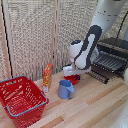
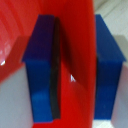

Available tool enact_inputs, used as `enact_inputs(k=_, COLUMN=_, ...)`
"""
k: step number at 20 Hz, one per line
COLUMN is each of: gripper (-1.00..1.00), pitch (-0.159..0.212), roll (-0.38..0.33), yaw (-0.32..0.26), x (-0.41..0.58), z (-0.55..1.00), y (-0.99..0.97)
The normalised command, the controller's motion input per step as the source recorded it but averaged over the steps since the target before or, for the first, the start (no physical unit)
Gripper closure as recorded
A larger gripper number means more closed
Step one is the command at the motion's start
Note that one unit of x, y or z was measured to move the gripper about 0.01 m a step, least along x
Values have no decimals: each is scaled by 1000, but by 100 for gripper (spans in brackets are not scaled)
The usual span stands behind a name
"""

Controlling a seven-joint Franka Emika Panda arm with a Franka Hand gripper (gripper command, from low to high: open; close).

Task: Extend the gripper towards the oven tray handle. Grasp the handle and carefully pull the tray out of the oven. Move the gripper above the red bowl. Grab the red bowl gently. Lift the bowl and place it onto the oven tray.

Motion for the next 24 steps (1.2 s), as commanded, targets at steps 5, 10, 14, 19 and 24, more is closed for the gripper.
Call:
enact_inputs(k=5, gripper=100, pitch=-24, roll=75, yaw=-150, x=70, z=85, y=13)
enact_inputs(k=10, gripper=100, pitch=-85, roll=6, yaw=-312, x=66, z=308, y=7)
enact_inputs(k=14, gripper=100, pitch=-39, roll=0, yaw=-330, x=14, z=502, y=21)
enact_inputs(k=19, gripper=100, pitch=-4, roll=-4, yaw=-317, x=69, z=614, y=30)
enact_inputs(k=24, gripper=100, pitch=-5, roll=-40, yaw=-299, x=138, z=638, y=50)
